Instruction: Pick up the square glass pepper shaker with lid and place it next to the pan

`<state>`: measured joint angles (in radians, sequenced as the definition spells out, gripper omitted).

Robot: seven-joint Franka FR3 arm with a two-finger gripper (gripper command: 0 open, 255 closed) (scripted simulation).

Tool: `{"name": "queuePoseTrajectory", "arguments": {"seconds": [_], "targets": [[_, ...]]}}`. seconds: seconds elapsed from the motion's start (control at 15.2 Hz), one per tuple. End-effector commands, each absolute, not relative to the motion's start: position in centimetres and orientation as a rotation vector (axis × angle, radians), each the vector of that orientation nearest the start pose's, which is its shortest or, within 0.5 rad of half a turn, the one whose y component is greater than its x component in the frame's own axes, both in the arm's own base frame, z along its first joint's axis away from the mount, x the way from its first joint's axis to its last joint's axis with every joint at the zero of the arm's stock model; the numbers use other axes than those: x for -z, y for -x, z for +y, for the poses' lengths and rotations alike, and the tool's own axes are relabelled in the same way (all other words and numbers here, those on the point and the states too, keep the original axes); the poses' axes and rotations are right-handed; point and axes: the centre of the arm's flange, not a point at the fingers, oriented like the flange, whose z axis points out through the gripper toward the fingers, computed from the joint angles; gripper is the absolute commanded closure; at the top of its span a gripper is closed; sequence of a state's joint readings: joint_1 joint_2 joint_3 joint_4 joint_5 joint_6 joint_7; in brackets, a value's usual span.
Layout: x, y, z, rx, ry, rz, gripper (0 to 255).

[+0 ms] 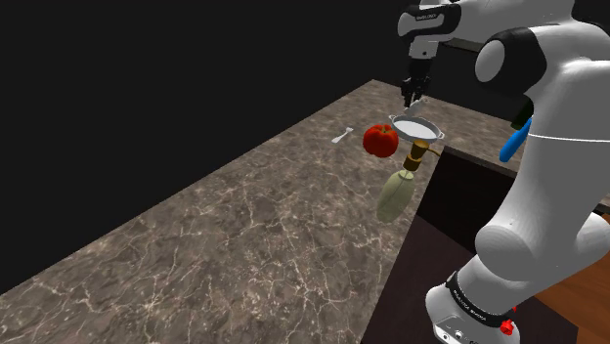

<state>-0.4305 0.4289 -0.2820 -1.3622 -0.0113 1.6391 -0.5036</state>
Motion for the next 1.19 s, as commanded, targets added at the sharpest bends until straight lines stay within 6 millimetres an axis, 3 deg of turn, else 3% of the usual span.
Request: {"name": "queuePoseTrajectory", "arguments": {"seconds": [0.0, 1.12], "targets": [[-46.2, -52.5, -41.3, -0.291, 3.142, 0.301, 255], [-37.2, -52.5, -41.3, -0.291, 3.142, 0.301, 255]]}}
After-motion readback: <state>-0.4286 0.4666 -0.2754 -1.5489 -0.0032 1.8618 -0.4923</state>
